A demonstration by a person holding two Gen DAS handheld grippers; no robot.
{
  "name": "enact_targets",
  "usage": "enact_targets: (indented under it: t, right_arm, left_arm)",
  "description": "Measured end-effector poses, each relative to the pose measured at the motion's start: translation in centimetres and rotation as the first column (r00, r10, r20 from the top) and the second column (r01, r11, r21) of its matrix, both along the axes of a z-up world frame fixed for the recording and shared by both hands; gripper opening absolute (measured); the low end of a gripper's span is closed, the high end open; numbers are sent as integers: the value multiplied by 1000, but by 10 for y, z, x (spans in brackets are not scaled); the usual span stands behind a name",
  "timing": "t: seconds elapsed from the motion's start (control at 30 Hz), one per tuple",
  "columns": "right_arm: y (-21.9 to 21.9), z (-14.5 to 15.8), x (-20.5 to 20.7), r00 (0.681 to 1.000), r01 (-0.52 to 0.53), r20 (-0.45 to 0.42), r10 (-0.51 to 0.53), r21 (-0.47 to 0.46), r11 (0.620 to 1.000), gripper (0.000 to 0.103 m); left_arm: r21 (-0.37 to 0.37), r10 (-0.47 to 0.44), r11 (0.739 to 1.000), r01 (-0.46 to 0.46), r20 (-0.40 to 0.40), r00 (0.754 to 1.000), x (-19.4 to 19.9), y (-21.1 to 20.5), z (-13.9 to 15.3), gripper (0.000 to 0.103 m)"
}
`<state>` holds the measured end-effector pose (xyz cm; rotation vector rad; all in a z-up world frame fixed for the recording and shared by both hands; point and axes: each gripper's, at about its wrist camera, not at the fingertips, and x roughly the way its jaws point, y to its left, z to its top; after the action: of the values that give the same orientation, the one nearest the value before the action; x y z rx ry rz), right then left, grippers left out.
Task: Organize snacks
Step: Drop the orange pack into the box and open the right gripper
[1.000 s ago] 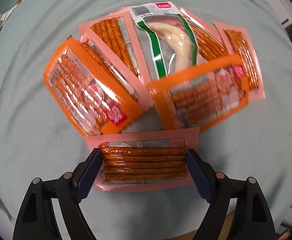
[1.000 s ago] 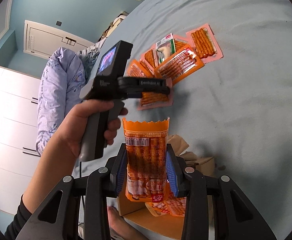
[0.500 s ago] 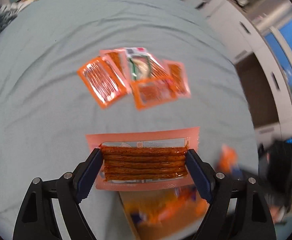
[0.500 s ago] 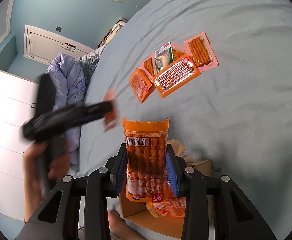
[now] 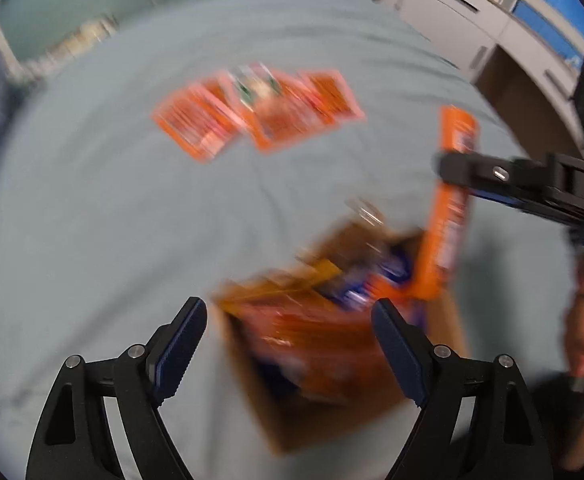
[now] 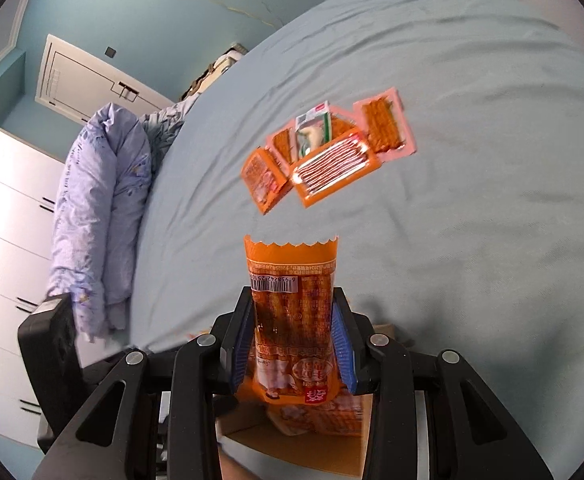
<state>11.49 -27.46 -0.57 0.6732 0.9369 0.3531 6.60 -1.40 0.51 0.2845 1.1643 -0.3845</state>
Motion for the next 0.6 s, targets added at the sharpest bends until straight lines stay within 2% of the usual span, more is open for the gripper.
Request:
enact_targets:
  t: [0.07,0.13,0.23,0.3,0.37,0.43,0.5,0.6]
  right_arm:
    - [1,3,-3,1000,4,12,-4,-40,999,34]
    - [2,1,-3,1000,3,6,-3,-55,998,35]
    - [1,0,-2,1000,3,-16,-4,-42,999,35]
    - [1,8,-6,1000,-15,-1,15,-22,1000,35]
    - [3,11,-6,997,-75,6,75,80,994,35]
    - [14,10,-8,989,-146,-11,148,115,983,35]
    - [30,9,-13,982,-186,-30,187,33,982,37]
    - [59,4,-22,977,-208,-76,197,-165,964,39]
  left_arm:
    - [32,14,999,-18,127,992,0,1,7,89]
    - [16,38,999,-42,218,975,1,7,14,91]
    - [-43,87,996,-78,268,959,8,22,15,99]
    - [-84,125,991,-107,255,959,13,29,13,99]
    - [-131,161,982,-136,207,965,21,34,7,99]
    - [-181,186,971,-156,163,969,26,36,4,99]
    - [-199,210,964,-178,151,966,29,37,-2,99]
    - [-185,219,964,-190,151,964,30,36,-8,99]
